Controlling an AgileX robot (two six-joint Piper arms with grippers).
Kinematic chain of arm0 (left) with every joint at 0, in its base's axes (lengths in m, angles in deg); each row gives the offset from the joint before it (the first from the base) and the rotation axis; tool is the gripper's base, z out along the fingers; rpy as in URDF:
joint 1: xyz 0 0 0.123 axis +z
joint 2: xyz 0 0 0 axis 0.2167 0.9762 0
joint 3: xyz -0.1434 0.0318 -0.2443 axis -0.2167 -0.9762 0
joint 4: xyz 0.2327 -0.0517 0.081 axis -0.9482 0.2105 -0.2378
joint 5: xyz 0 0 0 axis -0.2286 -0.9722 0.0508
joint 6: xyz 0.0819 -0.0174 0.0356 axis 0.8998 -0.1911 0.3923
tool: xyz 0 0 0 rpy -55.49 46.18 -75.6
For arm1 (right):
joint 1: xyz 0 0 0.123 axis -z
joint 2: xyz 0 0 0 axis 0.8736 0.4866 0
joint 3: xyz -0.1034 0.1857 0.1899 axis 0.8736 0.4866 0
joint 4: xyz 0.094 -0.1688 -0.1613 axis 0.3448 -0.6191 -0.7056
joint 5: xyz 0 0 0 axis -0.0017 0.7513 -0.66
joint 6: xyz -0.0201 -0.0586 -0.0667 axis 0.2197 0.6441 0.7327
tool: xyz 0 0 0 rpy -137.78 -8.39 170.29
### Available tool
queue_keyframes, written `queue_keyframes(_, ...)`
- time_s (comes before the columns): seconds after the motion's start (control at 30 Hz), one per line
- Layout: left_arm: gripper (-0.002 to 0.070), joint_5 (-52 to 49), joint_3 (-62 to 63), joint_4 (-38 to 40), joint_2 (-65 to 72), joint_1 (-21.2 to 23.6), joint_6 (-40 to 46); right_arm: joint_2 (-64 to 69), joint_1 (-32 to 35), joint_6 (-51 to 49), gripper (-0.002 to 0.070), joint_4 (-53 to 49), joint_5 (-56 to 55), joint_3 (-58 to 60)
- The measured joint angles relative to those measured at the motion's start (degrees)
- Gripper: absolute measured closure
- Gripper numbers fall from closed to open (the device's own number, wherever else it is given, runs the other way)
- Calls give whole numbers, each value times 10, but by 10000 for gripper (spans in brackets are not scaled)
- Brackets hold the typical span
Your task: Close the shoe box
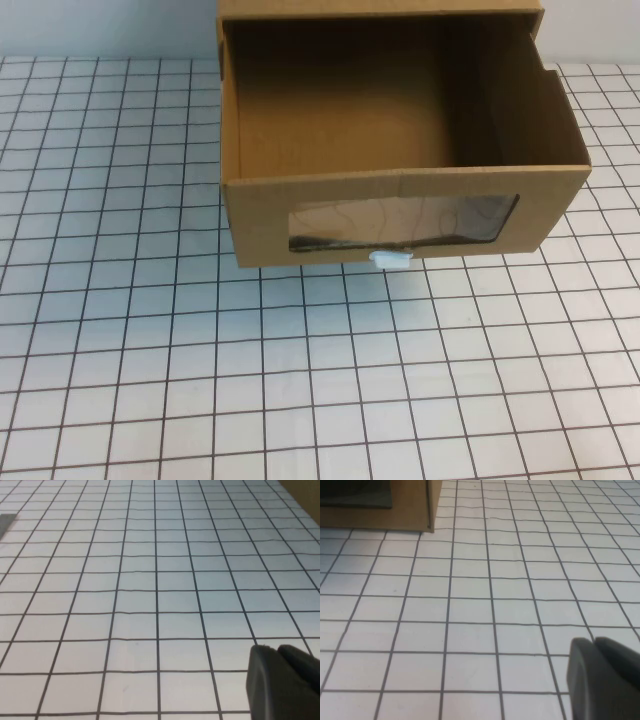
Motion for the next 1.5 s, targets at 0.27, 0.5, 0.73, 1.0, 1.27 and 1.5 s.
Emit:
queue_keyframes(0.27,680,0,0,0,0,0,0,0,0,0,690,0,0,0)
queue_keyframes(0.5,680,0,0,-1,0,0,0,0,0,0,690,0,0,0)
queue_keyframes(0.73,680,0,0,-1,0,0,0,0,0,0,690,0,0,0)
queue_keyframes(1.0,680,63,0,-3,0,0,0,0,0,0,690,0,-68,0)
queue_keyframes(1.27,680,238,0,-3,0,0,0,0,0,0,691,0,-313,0)
queue_keyframes(1.5,680,357,0,-6,0,0,-3,0,0,0,690,0,-527,0)
